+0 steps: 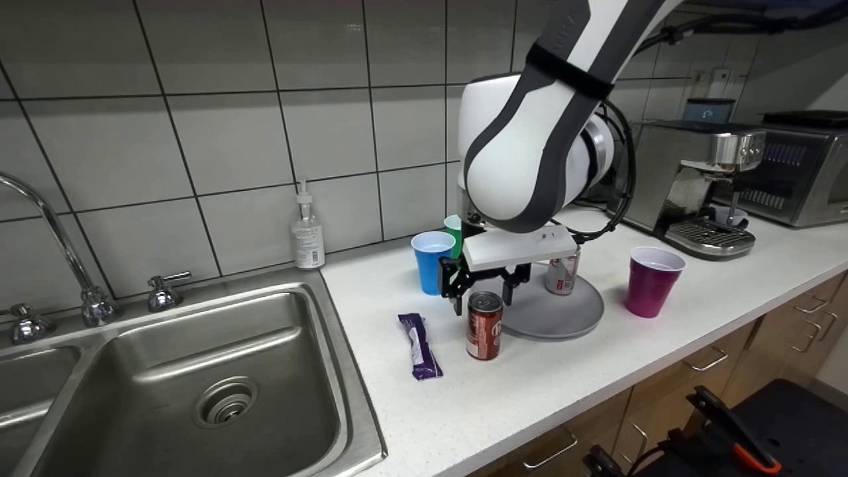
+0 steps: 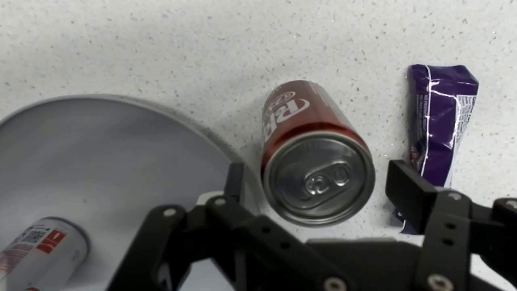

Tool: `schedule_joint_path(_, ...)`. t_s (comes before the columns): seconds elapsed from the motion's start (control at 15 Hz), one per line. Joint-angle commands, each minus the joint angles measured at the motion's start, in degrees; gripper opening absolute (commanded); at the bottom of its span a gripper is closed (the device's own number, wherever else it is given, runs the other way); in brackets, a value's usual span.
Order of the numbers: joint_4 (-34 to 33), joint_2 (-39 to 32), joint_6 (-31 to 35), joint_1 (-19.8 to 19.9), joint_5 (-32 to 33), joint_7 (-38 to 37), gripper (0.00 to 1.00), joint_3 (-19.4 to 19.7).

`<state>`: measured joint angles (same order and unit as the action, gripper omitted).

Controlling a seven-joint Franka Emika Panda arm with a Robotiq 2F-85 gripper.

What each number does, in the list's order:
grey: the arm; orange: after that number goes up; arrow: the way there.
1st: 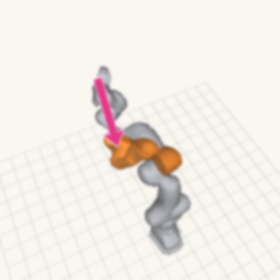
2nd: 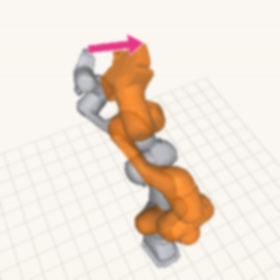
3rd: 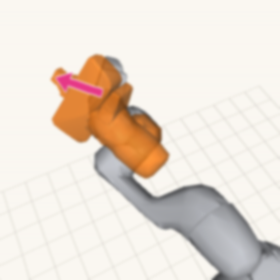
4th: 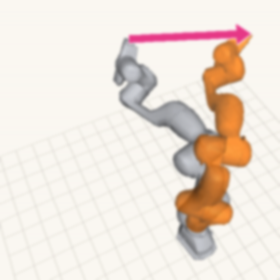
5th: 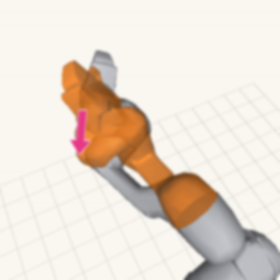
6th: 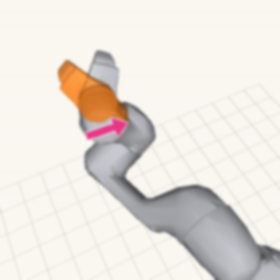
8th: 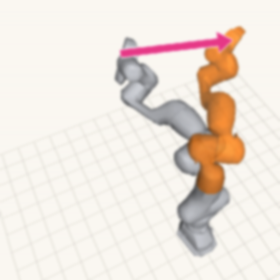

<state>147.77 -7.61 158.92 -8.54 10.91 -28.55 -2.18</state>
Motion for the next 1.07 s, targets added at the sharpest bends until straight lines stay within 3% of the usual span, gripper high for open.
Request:
schedule_joint_path(0.0, 0.5, 1.6, -0.8, -0.6, -0.5, 0.3, 1.0, 0.3)
schedule_joint_path(0.33, 0.4, 3.7, -1.7, 0.0, -1.9, 1.0, 1.0, 0.2)
schedule_joint_path(1.0, -1.1, 7.8, -3.9, 3.8, 1.5, -2.7, 1.0, 3.5)
